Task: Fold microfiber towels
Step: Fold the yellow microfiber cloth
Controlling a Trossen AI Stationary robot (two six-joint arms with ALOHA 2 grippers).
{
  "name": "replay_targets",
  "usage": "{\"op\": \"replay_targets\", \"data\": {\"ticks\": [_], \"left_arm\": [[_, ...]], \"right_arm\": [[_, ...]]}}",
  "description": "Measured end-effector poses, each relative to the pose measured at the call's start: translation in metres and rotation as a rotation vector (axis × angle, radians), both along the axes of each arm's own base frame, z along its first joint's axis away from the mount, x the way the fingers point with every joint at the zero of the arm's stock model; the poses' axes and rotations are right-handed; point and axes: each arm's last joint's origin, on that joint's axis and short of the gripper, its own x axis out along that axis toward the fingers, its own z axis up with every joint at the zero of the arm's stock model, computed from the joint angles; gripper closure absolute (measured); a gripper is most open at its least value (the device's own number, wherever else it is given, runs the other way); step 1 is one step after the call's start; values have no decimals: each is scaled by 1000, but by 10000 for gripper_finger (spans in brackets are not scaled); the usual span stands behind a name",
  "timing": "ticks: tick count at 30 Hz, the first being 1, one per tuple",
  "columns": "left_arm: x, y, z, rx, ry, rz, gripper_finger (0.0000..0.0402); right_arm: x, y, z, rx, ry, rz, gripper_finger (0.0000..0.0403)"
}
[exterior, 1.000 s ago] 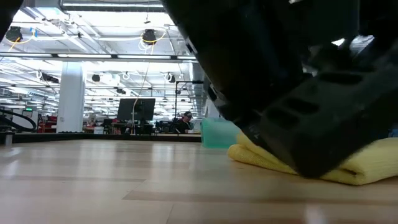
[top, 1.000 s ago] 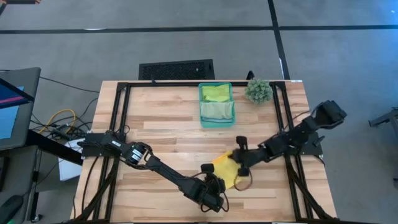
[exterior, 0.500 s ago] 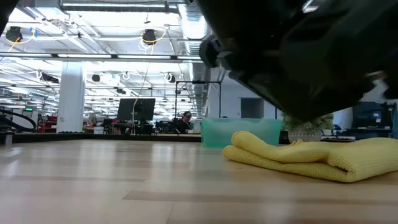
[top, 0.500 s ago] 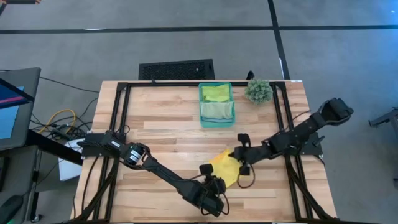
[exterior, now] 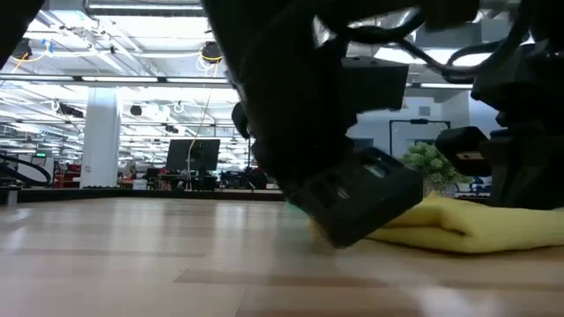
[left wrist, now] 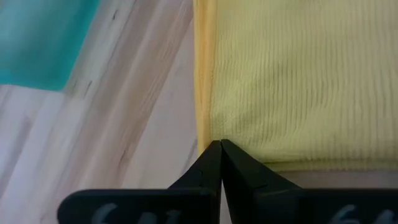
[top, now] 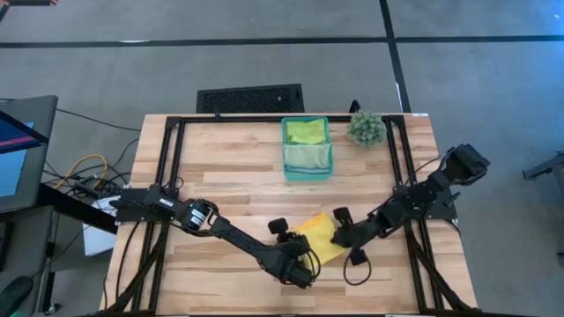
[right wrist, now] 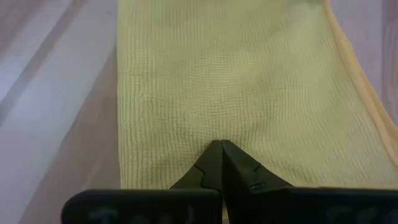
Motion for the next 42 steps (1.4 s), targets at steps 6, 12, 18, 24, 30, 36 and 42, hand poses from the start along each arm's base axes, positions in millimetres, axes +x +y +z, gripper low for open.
{"op": "replay_targets", "data": {"ticks": [6, 12, 18, 24, 30, 36, 42], "left_arm": [[-11, 5, 2, 48, 82, 39, 401], [-22, -6, 28, 155, 39, 80, 401], [-8, -25, 32, 150, -75, -48, 401], [15, -31, 24, 84, -75, -223, 401], [17, -27, 14, -2, -4, -250, 401], [4, -29, 11, 15, 61, -196, 401], [-6, -41, 26, 98, 19, -163, 401]], "right_arm": [[-2, 4, 7, 25, -15, 27, 379], [-1, 4, 31, 89, -129, 16, 375], [13, -10, 22, 25, -179, -188, 380], [23, -24, 1, 5, -128, -323, 377], [28, -26, -5, 6, -140, -338, 380], [20, -17, 22, 55, -214, -280, 380], [3, -4, 44, 86, -249, -196, 375]]}}
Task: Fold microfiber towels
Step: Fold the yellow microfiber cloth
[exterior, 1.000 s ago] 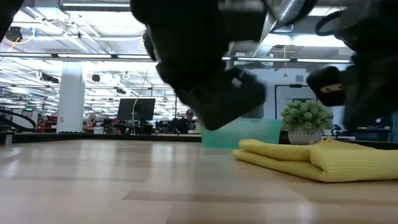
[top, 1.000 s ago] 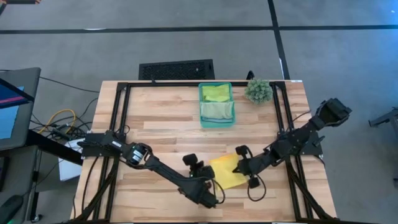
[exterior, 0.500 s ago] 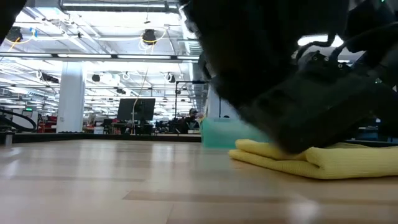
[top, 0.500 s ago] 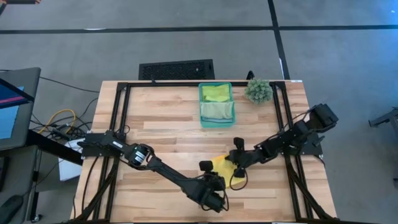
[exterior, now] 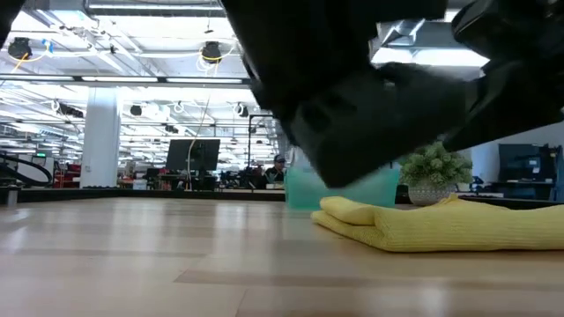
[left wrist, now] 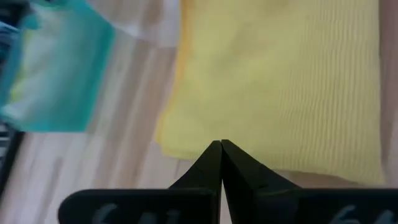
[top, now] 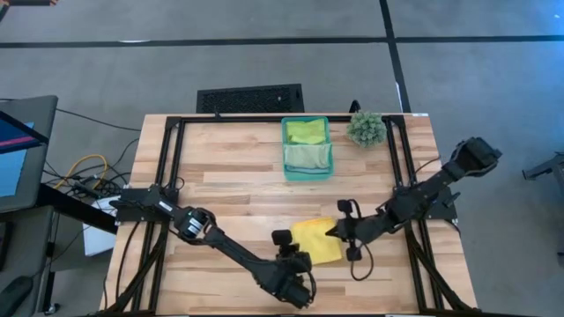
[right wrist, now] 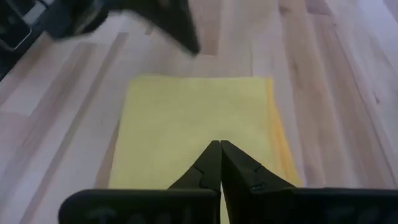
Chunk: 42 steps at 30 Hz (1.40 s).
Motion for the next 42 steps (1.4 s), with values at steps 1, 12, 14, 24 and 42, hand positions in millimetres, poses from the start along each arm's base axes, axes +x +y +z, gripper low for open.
{"op": "replay_targets", "data": {"ticks": [1, 12, 14, 24, 42], "left_arm": [[-2, -2, 4, 12, -10, 7, 401], [-5, 6, 5, 64, -91, 111, 401], [0, 12, 4, 69, -83, 108, 401], [16, 30, -14, 27, -9, 98, 401], [-1, 31, -21, 31, 53, 153, 401]], "right_arm": [[-2, 2, 1, 1, -2, 11, 375], [4, 8, -24, -53, 58, 29, 357], [7, 7, -30, -66, 63, 25, 354], [19, 1, -47, -70, 65, -14, 353], [-6, 7, 1, -59, -15, 37, 353]]}}
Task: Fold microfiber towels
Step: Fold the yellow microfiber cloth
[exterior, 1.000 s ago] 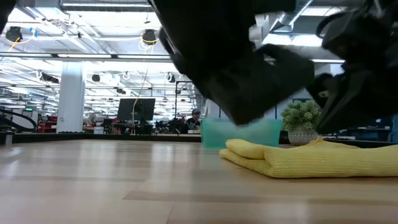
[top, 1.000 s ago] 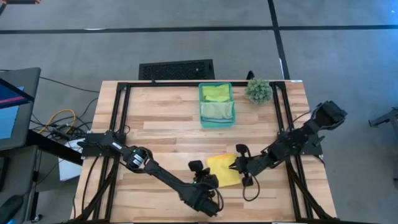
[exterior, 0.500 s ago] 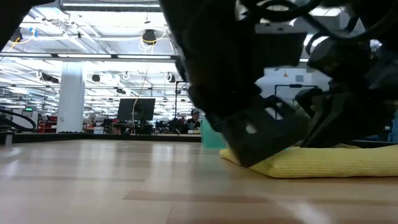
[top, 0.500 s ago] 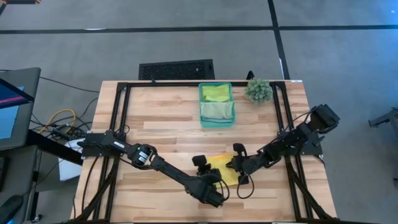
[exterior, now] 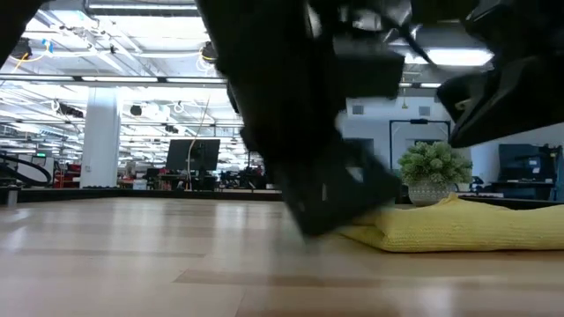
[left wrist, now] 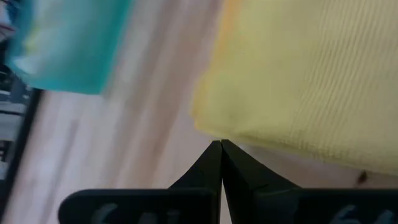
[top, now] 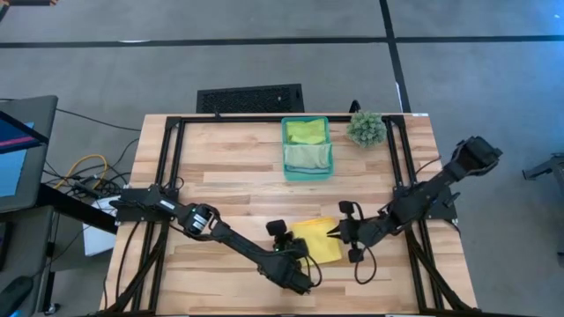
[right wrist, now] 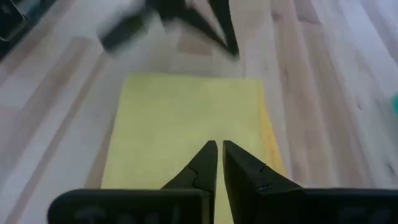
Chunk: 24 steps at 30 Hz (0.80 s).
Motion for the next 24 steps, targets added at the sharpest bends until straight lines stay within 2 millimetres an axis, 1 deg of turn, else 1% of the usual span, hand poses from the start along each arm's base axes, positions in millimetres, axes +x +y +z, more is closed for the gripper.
{"op": "replay_targets", "data": {"ticks": [3, 5, 8, 11, 15, 19, 24], "left_arm": [[-7, -6, 24, 35, -74, -2, 401], [-8, -10, 31, 62, -123, -10, 401], [-4, -13, 27, 69, -159, -28, 401], [9, -6, 21, 46, -190, -48, 401], [20, 7, -2, -5, -160, -79, 401], [18, 17, -14, -56, -118, -51, 402], [17, 19, -15, -65, -108, -43, 401]], "right_arm": [[-6, -1, 4, -13, 8, -25, 353], [-8, -1, 4, -11, 21, -29, 353], [-9, -2, -3, -17, 36, -38, 353], [-6, -7, -16, -18, 41, -64, 353], [-3, -18, -31, -17, 48, -108, 353], [0, -28, -43, -27, 77, -161, 353], [5, -37, -53, -12, 113, -237, 353]]}}
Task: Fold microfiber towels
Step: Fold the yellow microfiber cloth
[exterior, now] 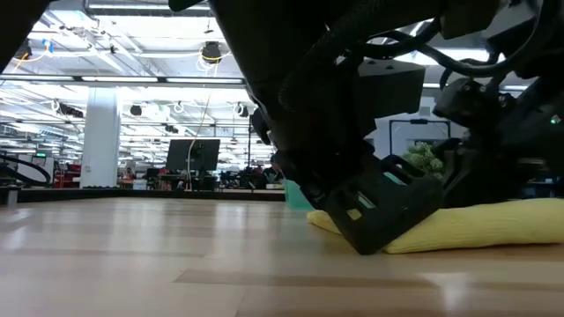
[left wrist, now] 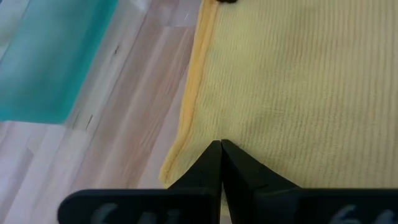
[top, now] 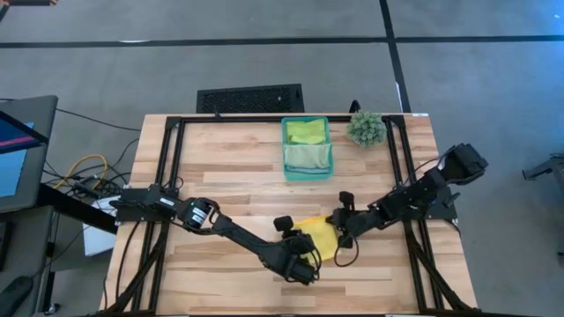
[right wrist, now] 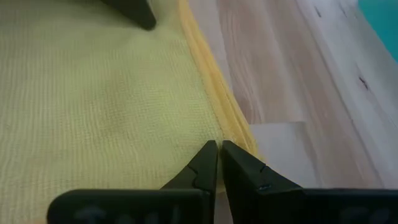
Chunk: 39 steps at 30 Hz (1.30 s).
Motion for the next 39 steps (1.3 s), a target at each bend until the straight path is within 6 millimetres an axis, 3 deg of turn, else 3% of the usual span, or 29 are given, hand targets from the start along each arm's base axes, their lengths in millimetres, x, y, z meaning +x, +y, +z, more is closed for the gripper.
{"op": "replay_targets", "data": {"ticks": [7, 12, 16, 19, 24, 31, 35, 39], "left_arm": [[-7, -5, 1, 25, 30, 0, 401], [-7, -14, 16, 53, 35, -19, 401], [-6, -23, 37, 85, -17, -25, 401], [-5, -25, 42, 80, -31, -27, 401], [-7, -15, 32, 12, 52, -3, 401], [-12, -7, 13, -25, 115, 33, 401], [-13, -7, 10, -32, 119, 33, 401], [-14, -8, 10, -33, 120, 28, 401]], "right_arm": [[-1, 0, 7, 12, -18, -3, 353], [-5, 7, 21, 36, -78, 46, 353], [-8, 21, 26, 97, -99, 174, 353], [-9, 37, 28, 157, -148, 295, 351], [-4, 65, 22, 98, -170, 461, 320], [23, 96, 17, -20, -166, 582, 229], [35, 97, 9, -98, -132, 547, 199], [42, 90, -2, -170, -93, 492, 206]]}}
